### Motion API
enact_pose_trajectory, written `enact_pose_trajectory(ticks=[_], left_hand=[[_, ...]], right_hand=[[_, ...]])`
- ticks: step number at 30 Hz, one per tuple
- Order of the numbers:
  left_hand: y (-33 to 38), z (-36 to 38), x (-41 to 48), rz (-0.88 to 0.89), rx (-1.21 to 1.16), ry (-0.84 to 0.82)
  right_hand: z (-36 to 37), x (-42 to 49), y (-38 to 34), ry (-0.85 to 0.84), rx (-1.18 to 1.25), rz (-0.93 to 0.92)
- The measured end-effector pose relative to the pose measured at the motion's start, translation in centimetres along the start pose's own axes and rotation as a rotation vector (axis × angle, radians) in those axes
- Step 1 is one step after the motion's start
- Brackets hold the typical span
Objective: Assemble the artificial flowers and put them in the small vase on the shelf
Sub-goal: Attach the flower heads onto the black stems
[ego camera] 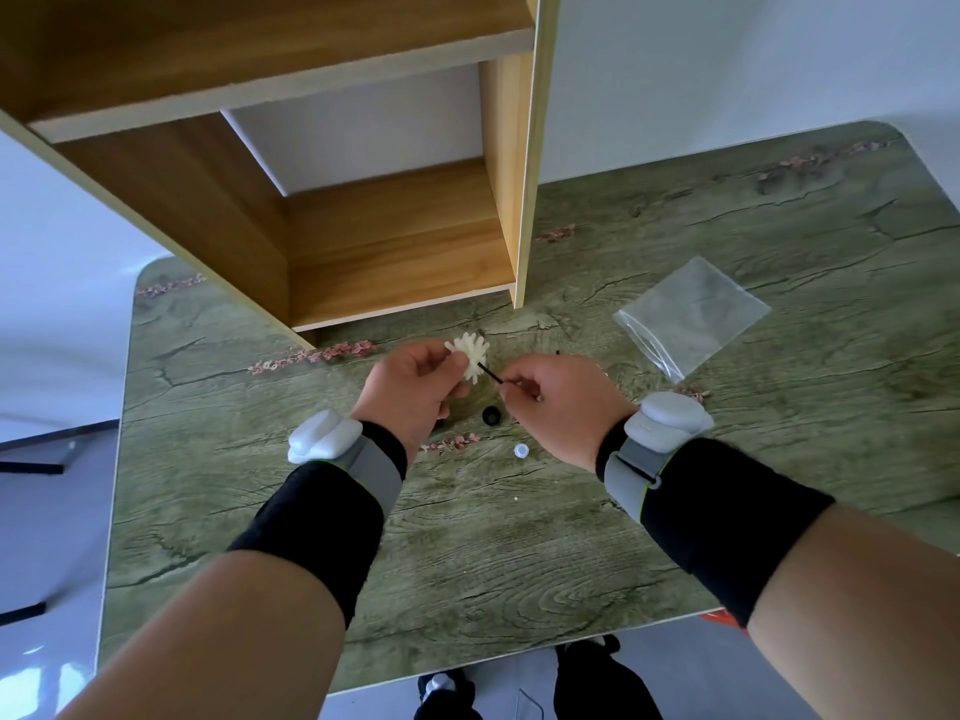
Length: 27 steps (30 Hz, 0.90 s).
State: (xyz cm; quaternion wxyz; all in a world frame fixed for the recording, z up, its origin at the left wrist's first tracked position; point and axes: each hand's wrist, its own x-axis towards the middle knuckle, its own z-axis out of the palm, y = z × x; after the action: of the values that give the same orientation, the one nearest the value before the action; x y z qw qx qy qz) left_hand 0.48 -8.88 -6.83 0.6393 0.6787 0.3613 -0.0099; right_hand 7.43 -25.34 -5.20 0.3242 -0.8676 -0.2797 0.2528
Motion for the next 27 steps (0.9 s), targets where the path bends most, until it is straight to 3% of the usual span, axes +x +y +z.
enact_pose_trajectory(ticks=[9,17,27], left_hand=[[-0.2,-0.5,-0.2,0.107,0.24,0.025],[-0.5,-0.3,-0.5,0.104,0.286,0.027],[-1.3,-0.5,-0.6,0.086,0.329,-0.019]], right_hand=[[-0.2,-0.1,-0.6,-0.067,-0.104,-0.031],[0.5,-0.1,-0.6,0.011,-0.092,-0.026],[0.7,-0.2,0.0,-0.067,-0.086,0.05]])
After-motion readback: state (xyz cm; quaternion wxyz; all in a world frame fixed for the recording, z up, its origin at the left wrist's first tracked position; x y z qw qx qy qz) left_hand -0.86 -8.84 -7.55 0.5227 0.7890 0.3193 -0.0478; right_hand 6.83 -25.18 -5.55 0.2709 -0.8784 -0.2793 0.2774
